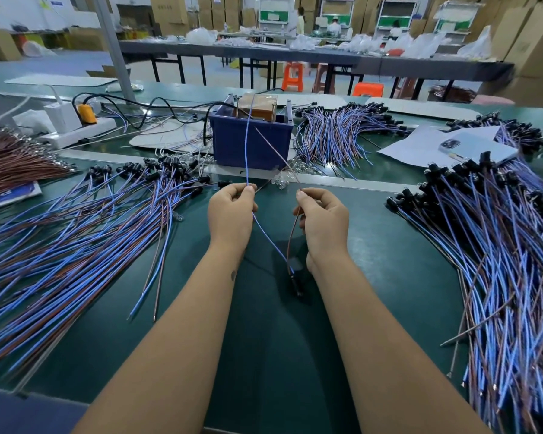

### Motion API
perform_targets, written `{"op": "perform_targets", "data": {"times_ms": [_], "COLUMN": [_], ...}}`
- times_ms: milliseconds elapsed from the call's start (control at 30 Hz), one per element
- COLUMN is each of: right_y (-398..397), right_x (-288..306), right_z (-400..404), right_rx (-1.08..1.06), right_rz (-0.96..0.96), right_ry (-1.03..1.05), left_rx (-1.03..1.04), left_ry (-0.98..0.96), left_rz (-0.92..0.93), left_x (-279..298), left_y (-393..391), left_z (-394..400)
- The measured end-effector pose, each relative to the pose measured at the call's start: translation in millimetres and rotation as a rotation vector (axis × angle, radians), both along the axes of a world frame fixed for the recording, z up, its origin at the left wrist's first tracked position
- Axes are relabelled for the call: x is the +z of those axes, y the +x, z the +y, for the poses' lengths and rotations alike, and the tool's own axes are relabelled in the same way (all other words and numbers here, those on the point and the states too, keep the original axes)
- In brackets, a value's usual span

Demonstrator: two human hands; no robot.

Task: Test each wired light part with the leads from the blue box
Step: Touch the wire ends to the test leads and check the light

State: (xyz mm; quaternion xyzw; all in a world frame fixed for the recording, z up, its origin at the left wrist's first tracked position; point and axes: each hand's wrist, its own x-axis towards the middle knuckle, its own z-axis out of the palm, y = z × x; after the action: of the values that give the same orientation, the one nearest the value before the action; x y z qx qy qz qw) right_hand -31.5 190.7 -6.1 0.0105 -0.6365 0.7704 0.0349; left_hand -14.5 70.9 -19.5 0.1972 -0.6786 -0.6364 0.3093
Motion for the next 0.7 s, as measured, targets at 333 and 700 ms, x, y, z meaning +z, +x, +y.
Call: {"op": "perform_targets", "data": {"times_ms": [333,700], "right_y": [3.5,4.4], "right_x": [6.0,8.0], "right_z": [3.0,4.0], "right_rx": [-0.016,0.020], "right_rz": [0.001,0.032], "right_ry": [-0.129,-0.201], "left_rx": [0.080,0.114], "left_ry": [-0.059,-0.030], "left_rz": [-0.047,-0.062], "left_x": [1.2,0.0], "left_y": [-1.4,-3.9], "left_z": [-0.2,-2.8]}}
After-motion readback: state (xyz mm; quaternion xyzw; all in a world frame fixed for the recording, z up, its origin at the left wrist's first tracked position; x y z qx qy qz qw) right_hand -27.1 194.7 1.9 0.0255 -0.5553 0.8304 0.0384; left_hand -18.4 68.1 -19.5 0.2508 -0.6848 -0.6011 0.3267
